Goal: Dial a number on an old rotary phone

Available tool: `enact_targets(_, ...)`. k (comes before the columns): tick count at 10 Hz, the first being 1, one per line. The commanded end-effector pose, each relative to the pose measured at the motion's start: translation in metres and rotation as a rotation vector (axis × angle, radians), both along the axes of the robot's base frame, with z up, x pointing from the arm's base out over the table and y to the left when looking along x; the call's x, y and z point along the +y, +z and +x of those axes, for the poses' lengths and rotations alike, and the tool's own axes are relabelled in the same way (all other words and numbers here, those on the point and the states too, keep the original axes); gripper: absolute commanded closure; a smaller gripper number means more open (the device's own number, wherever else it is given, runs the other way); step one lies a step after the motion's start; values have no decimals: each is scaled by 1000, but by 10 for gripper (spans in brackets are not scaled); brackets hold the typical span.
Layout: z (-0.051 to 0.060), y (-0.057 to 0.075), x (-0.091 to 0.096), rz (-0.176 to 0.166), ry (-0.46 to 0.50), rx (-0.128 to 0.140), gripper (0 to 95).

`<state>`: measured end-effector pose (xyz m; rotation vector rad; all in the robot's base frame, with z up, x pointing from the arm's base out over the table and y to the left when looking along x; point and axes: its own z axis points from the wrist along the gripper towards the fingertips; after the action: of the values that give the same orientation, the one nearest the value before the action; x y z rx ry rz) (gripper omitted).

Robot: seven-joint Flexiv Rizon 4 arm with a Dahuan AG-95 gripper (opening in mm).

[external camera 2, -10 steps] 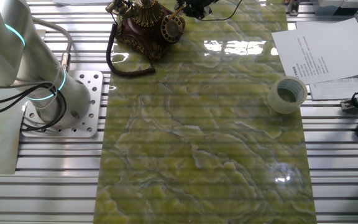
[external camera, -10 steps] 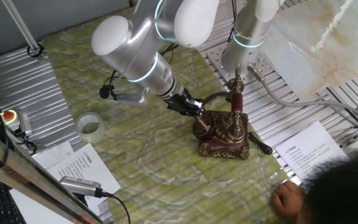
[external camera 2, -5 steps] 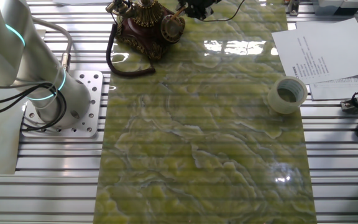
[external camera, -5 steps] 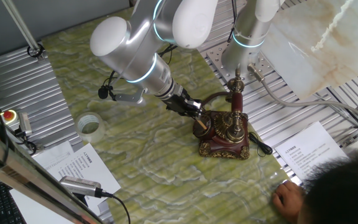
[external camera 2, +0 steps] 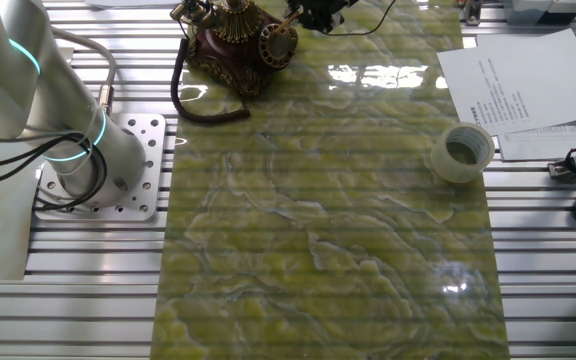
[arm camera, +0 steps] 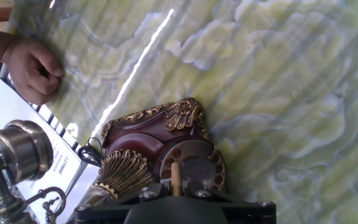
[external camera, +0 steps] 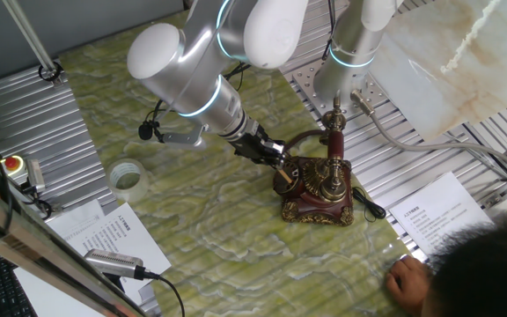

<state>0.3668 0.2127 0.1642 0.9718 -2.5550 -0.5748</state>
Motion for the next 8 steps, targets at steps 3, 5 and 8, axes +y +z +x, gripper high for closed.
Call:
enact_targets(3, -1, 7, -1, -11, 16, 24, 950)
enact_targets(5, -4, 8, -3, -18, 26, 28, 950)
enact_targets(8, -9, 8, -7, -15, 35, 31, 950)
